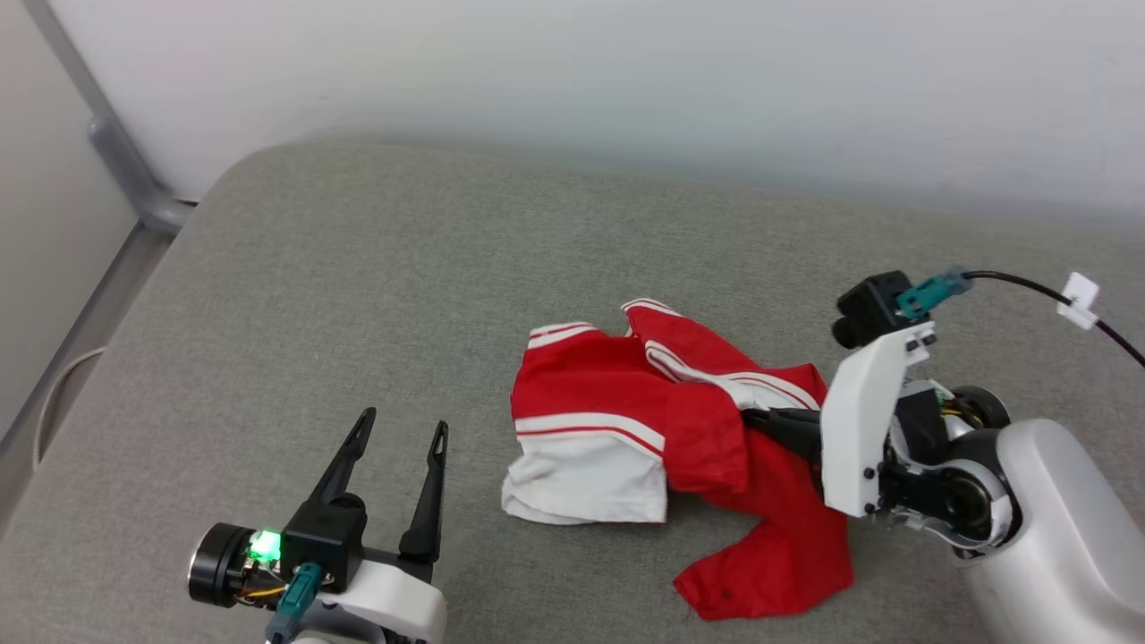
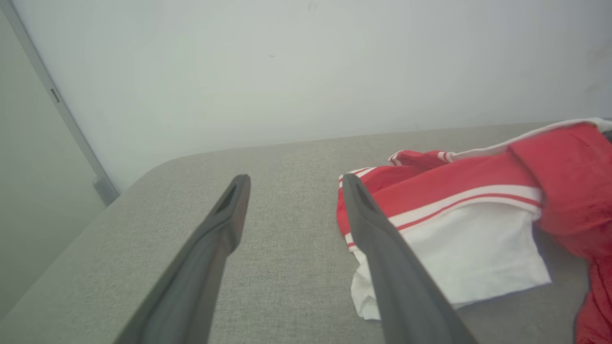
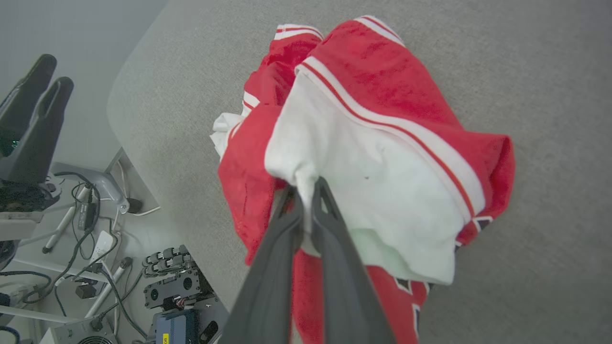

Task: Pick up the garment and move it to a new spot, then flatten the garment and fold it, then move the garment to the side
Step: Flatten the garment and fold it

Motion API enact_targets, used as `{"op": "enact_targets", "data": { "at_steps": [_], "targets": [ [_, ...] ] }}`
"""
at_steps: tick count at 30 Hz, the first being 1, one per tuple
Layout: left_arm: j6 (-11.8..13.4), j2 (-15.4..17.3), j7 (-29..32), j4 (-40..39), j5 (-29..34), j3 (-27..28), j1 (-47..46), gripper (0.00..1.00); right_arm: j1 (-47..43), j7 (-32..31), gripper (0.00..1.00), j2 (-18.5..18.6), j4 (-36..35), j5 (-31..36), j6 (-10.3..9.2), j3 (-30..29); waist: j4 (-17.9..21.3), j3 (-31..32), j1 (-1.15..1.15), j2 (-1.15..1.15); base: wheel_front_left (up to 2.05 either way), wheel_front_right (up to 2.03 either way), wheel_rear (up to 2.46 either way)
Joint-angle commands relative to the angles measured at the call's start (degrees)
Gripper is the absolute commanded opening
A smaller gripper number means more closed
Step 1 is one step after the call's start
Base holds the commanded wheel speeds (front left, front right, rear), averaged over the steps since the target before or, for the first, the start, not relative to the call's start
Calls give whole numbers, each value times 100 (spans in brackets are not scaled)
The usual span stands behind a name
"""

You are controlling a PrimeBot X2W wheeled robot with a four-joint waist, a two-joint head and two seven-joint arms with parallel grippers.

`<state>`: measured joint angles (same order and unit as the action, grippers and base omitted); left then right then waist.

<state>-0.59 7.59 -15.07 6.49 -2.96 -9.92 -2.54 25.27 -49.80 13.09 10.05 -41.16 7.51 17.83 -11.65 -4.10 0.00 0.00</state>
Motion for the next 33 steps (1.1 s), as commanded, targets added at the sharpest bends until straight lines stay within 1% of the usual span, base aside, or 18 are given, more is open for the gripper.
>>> {"op": "enact_targets", "data": {
  "at_steps": [1, 5, 8, 10, 14, 18, 19, 20, 23, 25, 28, 31, 33],
  "targets": [
    [-11, 25, -15, -23, 20, 28, 57, 100, -113, 19, 0, -44, -24, -74, -4, -87, 147, 85, 0, 0, 0, 0, 0],
    [-12, 17, -15, -42, 30, 55, 73, 100, -380, -48, 0, -275, -110, -398, -4, -1011, 367, 76, 0, 0, 0, 0, 0],
    [-17, 0, -15, -57, 41, 58, 42, 100, -534, -39, 0, -462, 46, -409, -4, -1884, 485, 16, 0, 0, 0, 0, 0],
    [-24, -23, -14, -63, 58, 39, 7, 100, -580, -1, 0, -532, 235, -225, -4, -2413, 531, -35, 0, 0, 0, 0, 0],
    [-53, -22, -15, -40, 79, 27, -106, 100, -487, 242, 0, -582, 752, 410, -4, -3325, 575, -185, 0, 0, 0, 0, 0],
    [-95, -13, -15, 7, 70, 31, -196, 100, -288, 495, 0, -641, 1324, 949, -3, -3863, 561, -305, 0, 0, 0, 0, 0],
    [-105, -13, -15, 16, 74, 36, -218, 100, -272, 608, 26, -614, 1452, 1146, -4, -3979, 558, -322, 0, 0, 0, 0, 0],
    [-112, -13, -15, 25, 77, 36, -247, 100, -230, 740, 100, -582, 1571, 1326, -4, -4052, 554, -338, 0, 0, 0, 0, 0],
    [-129, -17, -15, 59, 86, 42, -270, 100, -67, 1117, 100, -565, 1881, 1803, -3, -4218, 547, -350, 0, 0, 0, 0, 0],
    [-126, -19, -15, 86, 92, 50, -251, 100, 41, 1413, 100, -564, 1952, 1970, -4, -4243, 565, -331, 0, 0, 0, 0, 0],
    [-133, -21, -15, 97, 90, 47, -223, 100, 86, 1952, 100, -490, 1770, 2071, -4, -3903, 632, -266, 0, 0, 0, 0, 0],
    [-139, -45, -15, 66, 45, 62, -217, 100, 14, 2598, 100, -434, 1348, 1927, -3, -3438, 724, -192, 0, 0, 0, 0, 0],
    [-160, -75, -15, 42, 17, 62, -185, 100, -146, 2985, 100, -325, 1000, 1848, -3, -3081, 795, -138, 0, 0, 0, 0, 0]
  ]
}}
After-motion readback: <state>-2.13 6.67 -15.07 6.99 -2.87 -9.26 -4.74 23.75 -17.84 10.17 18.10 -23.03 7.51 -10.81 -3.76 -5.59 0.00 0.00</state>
